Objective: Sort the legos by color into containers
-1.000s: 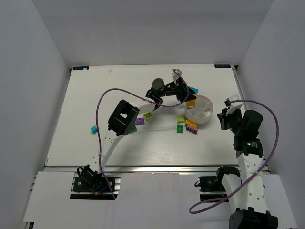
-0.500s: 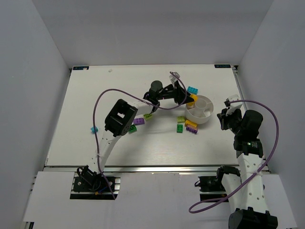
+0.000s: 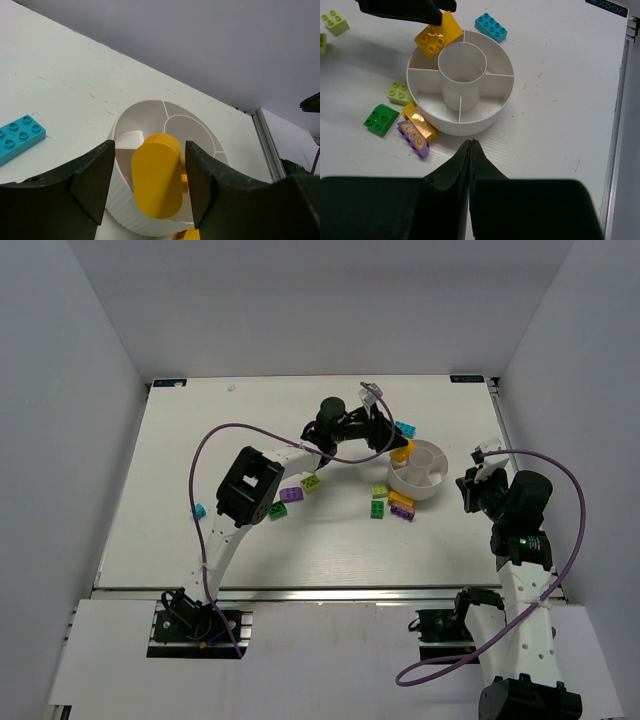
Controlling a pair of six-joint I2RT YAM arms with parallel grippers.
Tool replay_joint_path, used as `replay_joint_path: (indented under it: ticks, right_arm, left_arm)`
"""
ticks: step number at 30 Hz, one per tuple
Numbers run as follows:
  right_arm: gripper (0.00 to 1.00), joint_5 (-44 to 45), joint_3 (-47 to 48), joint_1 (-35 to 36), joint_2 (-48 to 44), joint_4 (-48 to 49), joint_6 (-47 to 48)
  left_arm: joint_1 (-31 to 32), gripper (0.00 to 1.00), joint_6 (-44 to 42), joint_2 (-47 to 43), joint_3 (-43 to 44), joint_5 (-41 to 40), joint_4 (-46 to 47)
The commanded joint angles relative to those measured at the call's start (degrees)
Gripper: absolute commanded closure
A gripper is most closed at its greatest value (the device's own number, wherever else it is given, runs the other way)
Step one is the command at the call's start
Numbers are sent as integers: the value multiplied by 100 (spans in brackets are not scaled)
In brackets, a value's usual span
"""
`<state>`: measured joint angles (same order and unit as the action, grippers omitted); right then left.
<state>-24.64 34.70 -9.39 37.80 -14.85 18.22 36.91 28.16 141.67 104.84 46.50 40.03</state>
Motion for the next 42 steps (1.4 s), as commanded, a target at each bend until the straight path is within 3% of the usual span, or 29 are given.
replay_joint_path:
  ticks: [1, 9, 18, 21, 24, 28, 39, 42]
  right_arm:
    - [100, -84, 11, -54, -89, 132, 24]
    - [100, -84, 11, -54, -80, 132, 33]
    - [100, -84, 11, -63, -71, 132, 24]
    - [100, -84, 19, -72, -80, 132, 15]
    - [100, -76, 19, -81, -80, 132, 24]
    - [100, -67, 11, -81, -80, 140, 15]
    - [100, -84, 11, -90, -80, 132, 15]
    - [100, -84, 2, -81, -80, 132, 15]
  left_arm:
    - [18, 32, -425, -306, 291, 8, -635]
    - [71, 29, -1084, -298, 564, 34, -1515]
    - [71, 27, -1050, -262, 591, 315, -1551]
    - [71, 32, -1050, -253, 634, 368, -1586]
    - [71, 45, -962, -236, 652, 404, -1551]
    - [71, 55, -620, -218, 556, 448, -1025]
    - [71, 58, 522, -201, 169, 474, 926]
    - [71, 60, 646, -131, 204, 483, 1059]
